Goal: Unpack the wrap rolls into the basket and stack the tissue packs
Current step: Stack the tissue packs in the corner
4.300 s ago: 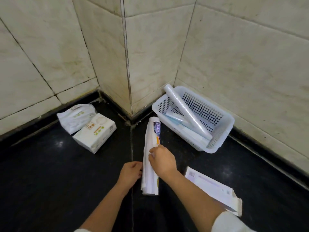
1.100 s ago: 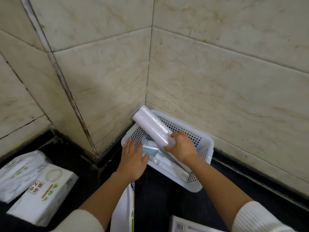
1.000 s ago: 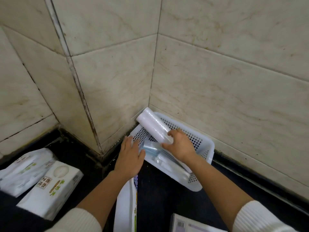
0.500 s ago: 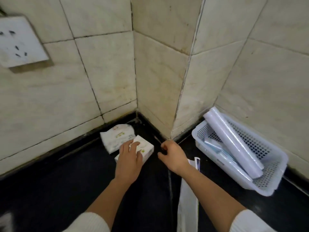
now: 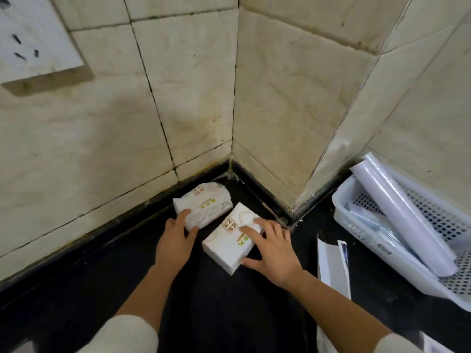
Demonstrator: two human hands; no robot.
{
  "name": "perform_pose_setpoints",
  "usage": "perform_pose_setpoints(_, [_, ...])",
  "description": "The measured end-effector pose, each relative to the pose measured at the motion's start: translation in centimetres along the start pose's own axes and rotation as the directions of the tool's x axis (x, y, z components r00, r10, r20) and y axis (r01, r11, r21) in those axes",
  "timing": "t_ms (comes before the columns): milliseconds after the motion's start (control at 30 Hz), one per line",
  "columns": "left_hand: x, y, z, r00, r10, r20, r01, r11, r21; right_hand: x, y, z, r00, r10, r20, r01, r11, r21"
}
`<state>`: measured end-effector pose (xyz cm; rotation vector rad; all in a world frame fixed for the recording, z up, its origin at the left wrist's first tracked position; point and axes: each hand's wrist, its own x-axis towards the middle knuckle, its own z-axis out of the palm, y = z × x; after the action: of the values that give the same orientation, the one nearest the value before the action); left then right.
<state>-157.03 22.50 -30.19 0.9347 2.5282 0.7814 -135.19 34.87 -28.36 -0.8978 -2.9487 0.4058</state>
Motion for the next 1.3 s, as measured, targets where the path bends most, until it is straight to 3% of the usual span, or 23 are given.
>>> perform_pose_setpoints(100, [1.7, -0.1, 0.3, 0.997, 0.034, -0.070, -0.035, 0.999, -0.024, 0.2, 0.2, 0.5, 0.999, -0.009, -0.042, 0.009, 1.000, 0.000])
perform_pose_setpoints(267, [3.4, 1.5, -0.8, 0.965, 0.111, -0.238, -0.164, 0.962, -0.218, 2.2, 0.4, 0.7, 0.994, -0.005, -0.110, 0.005, 1.000, -0.001])
perform_pose_setpoints(433, [5.0, 3.7, -1.9, 0.956, 0.115, -0.272, -0.213, 0.905, -0.368, 7.1, 0.4, 0.1, 0.991, 0.018, -0.135, -0.017, 1.000, 0.007])
perform_pose_setpoints(633, [6.7, 5.0, -1.1, 0.933, 0.183, -0.308, -0.268, 0.927, -0.262, 11.7, 0.0, 0.0, 0.981, 0.059, -0.183, -0.051, 0.997, 0.051])
perform_pose_setpoints(867, [7.3, 5.3, -0.5, 0.932, 0.205, -0.299, -0.273, 0.939, -0.209, 14.5, -1.0, -0.2, 0.952, 0.200, -0.231, -0.132, 0.951, 0.279])
perform_pose_setpoints(1067, [6.5, 5.4, -1.1, 0.950, 0.216, -0.227, -0.249, 0.959, -0.132, 13.2, -0.4, -1.0, 0.945, 0.229, -0.234, -0.133, 0.922, 0.364])
perform_pose_setpoints(1300, [1.2, 8.7, -1.1, 0.947, 0.206, -0.248, -0.242, 0.962, -0.124, 6.5, 1.2, -3.5, 0.931, 0.257, -0.258, -0.118, 0.884, 0.453])
